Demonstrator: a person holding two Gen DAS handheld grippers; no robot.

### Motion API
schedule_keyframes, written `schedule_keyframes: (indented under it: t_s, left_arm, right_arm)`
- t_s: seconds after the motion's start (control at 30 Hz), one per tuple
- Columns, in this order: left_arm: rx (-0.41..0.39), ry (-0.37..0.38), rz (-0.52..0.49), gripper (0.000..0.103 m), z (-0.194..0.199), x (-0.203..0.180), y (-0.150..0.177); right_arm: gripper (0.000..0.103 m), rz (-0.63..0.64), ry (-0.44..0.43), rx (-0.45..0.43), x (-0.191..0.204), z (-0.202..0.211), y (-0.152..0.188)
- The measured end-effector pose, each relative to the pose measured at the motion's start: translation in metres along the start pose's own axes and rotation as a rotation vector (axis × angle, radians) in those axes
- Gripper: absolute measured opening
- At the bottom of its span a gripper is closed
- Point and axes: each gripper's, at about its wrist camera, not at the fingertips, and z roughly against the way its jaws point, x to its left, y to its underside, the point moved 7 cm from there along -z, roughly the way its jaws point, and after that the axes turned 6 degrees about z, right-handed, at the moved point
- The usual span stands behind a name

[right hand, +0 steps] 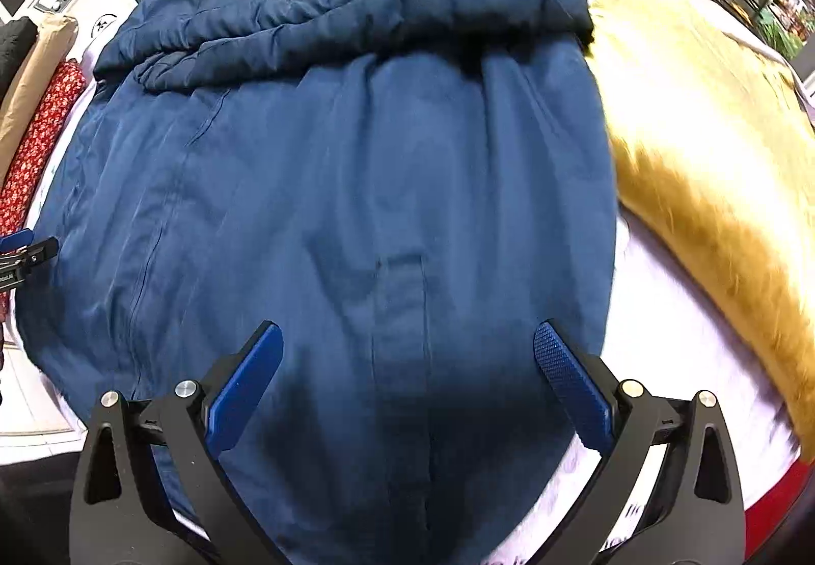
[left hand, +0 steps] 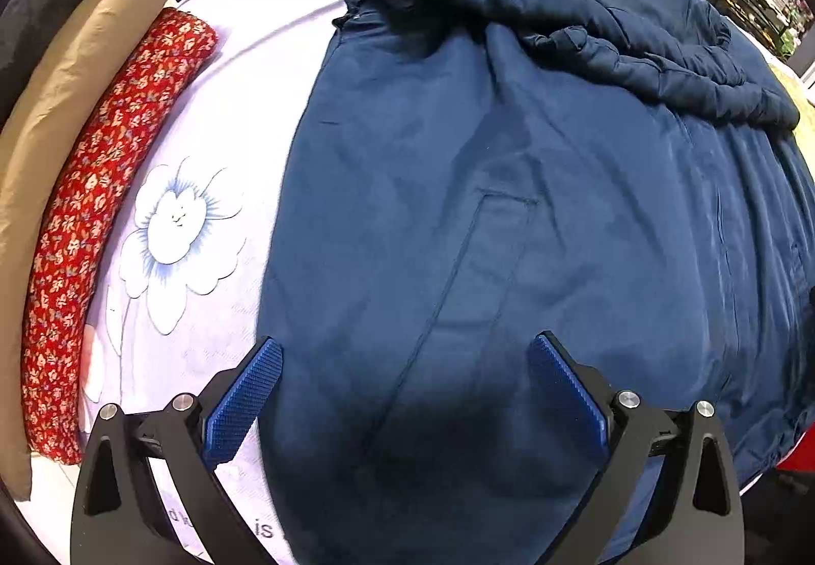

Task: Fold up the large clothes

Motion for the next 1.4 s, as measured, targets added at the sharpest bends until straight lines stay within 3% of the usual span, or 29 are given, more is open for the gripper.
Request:
schedule_keyframes:
  t_s: [0.17, 0.33, 0.67, 1.07, 1.13, 1.3, 1.4]
  left_arm:
    - [-0.032, -0.003, 0.033, 0.096, 0.01, 0.018, 0.002]
    - [-0.039, 0.055, 0.113, 0.096, 0.018, 0.035, -0.004]
    - [-0.017, 0.046, 0.158, 0.096, 0.011, 0.063, 0.012]
    - [0.087, 0.26, 0.089, 0.096, -0.013, 0.037, 0.046]
    - [0.123, 0.33, 0.085, 0.096, -0.016, 0.028, 0.051]
    - [0.148, 0.319, -0.013, 0.096, -0.018, 0.014, 0.06]
    - [0.159, 0.333, -0.006, 0.096, -0.021, 0.018, 0.057]
  right_arm:
    - [0.098, -0.027, 0.004, -0.028, -0.009, 0.014, 0.014]
    - [0.098, -0.1, -0.007, -0.043, -0.029, 0.024, 0.021]
    - [0.098, -0.217, -0.081, 0.008, -0.051, 0.014, 0.042]
    - [0.098, -0.167, -0.225, 0.147, -0.02, -0.014, 0.074]
    - [0.098, -0.168, -0.262, 0.174, -0.014, -0.018, 0.082]
    - [0.098, -0.142, -0.308, 0.209, 0.001, -0.023, 0.096]
    - [0.098, -0.132, -0.311, 0.211, 0.004, -0.023, 0.097]
